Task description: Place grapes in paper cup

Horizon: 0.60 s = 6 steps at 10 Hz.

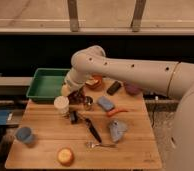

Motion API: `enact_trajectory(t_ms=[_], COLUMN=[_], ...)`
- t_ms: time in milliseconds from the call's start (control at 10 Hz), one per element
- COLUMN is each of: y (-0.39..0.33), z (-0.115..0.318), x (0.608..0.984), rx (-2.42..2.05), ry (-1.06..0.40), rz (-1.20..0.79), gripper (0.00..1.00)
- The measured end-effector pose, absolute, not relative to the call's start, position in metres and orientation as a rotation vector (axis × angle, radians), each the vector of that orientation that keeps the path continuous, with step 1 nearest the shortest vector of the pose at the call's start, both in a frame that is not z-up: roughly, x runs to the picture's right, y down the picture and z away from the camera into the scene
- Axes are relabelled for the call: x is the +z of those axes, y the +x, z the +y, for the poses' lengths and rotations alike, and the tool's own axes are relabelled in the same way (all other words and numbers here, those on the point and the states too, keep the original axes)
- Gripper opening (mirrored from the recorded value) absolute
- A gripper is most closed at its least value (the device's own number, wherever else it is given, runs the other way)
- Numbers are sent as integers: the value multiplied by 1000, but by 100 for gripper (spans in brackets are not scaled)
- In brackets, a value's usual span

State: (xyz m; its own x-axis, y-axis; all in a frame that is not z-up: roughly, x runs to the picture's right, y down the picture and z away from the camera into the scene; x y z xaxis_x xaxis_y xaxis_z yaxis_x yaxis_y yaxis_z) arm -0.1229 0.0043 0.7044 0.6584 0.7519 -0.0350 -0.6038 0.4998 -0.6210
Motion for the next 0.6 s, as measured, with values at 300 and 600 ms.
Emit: enact_trajectory(t_ms=[300, 600], y=[-122, -113], z=[4, 17], x=[705, 706], rx=[830, 858], ry=[-643, -653], rz=[-252, -242], gripper=[0, 0])
